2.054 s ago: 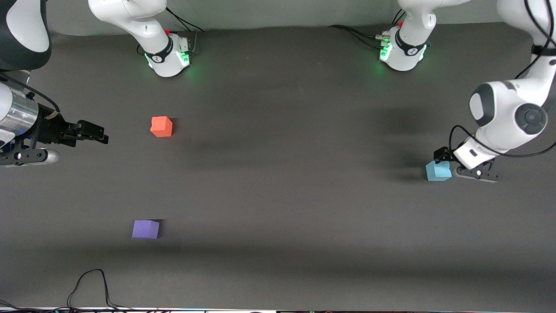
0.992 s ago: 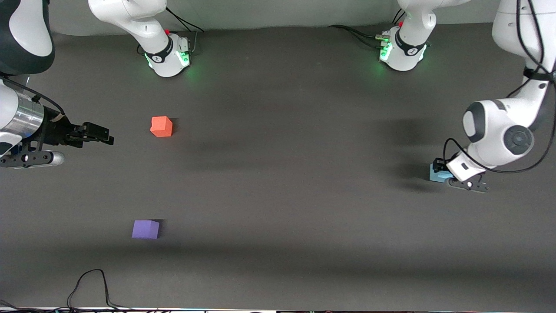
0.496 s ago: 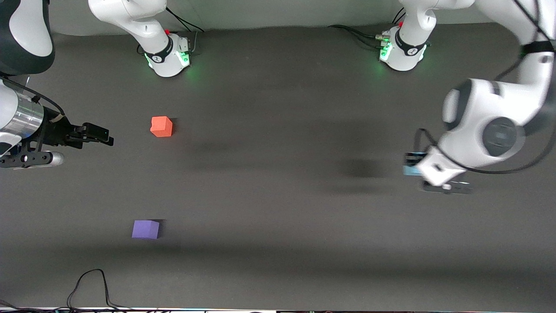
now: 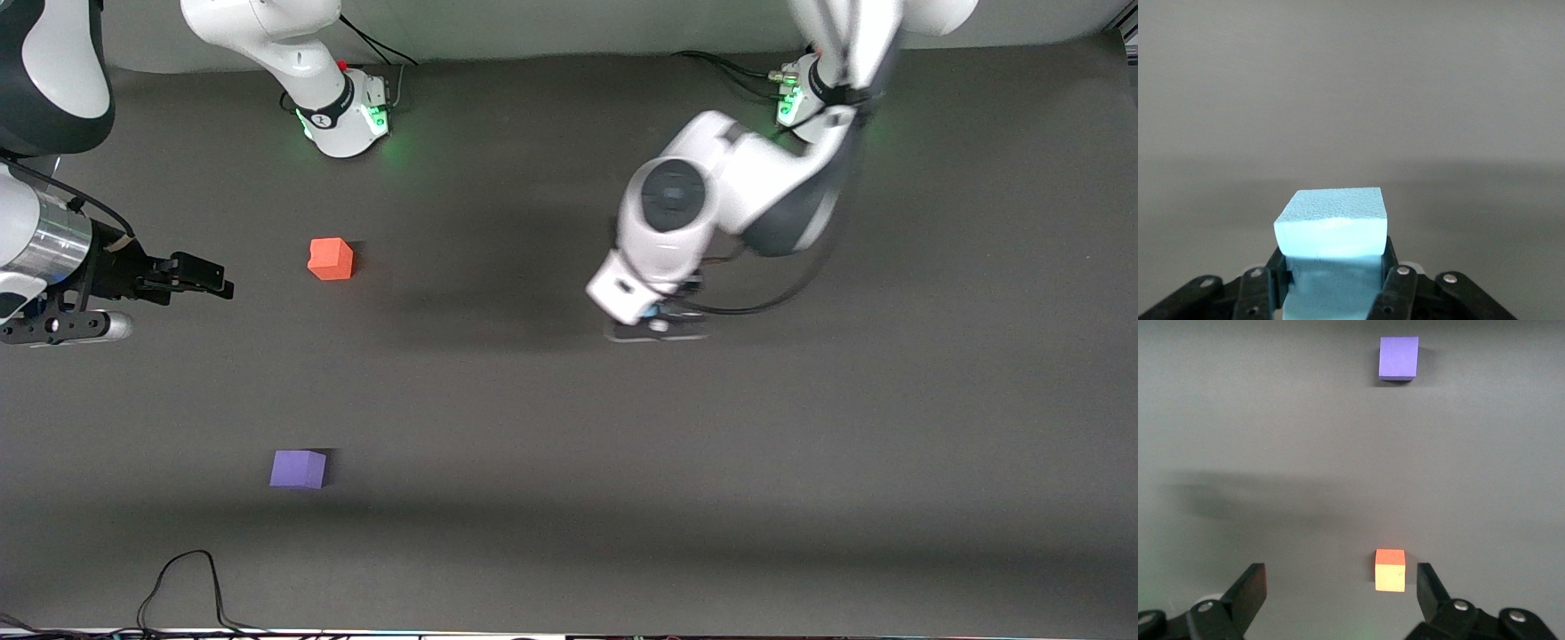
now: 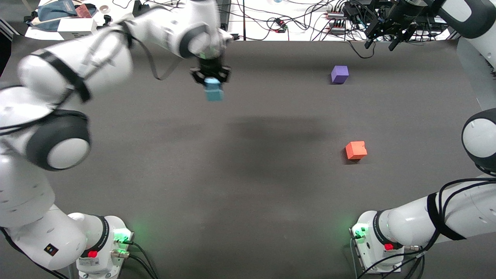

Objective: Place blue block between orange and purple blocks
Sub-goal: 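Lift the blue cube and carry it toward the table middle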

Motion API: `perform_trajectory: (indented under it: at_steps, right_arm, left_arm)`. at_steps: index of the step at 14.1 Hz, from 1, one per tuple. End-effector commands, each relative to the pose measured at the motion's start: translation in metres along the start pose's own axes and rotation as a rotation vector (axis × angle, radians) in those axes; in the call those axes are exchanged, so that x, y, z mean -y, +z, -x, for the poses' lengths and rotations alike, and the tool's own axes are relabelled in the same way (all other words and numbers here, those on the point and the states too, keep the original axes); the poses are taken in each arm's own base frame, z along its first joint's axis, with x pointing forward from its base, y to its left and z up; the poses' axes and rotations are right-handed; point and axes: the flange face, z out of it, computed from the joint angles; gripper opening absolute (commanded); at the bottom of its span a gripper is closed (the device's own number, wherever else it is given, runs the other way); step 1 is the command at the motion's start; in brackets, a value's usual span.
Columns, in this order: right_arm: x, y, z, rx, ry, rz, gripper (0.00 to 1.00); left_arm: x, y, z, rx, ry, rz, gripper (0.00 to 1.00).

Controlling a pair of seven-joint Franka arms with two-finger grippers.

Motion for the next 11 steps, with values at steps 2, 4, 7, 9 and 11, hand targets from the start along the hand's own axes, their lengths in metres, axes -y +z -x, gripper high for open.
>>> perform_trajectory:
  at_steps: [2,4,7,9,11]
  right_arm:
    - [0.001,-0.001,0.001,-0.012,0.018,-0.019,1.0]
    - [0.001,0.0,0.001,-0.012,0.016,-0.019,1.0]
    - [-0.001,-0.001,0.001,-0.014,0.013,-0.019,1.0]
    - [-0.001,-0.001,0.001,-0.014,0.011,-0.019,1.0]
    - [-0.002,-0.001,0.001,-0.014,0.013,-0.019,1.0]
  left_arm:
    - [-0.09,0.064,0.013,-0.047,-0.023,0.036,0.45]
    - [-0.113,0.104,0.022,-0.075,-0.048,0.061,0.45]
    - [-0.126,0.162,0.03,-0.129,-0.057,0.02,0.45]
    - [-0.125,0.172,0.031,-0.132,-0.045,0.005,0.45]
    - [-0.125,0.173,0.032,-0.134,-0.035,0.001,0.56]
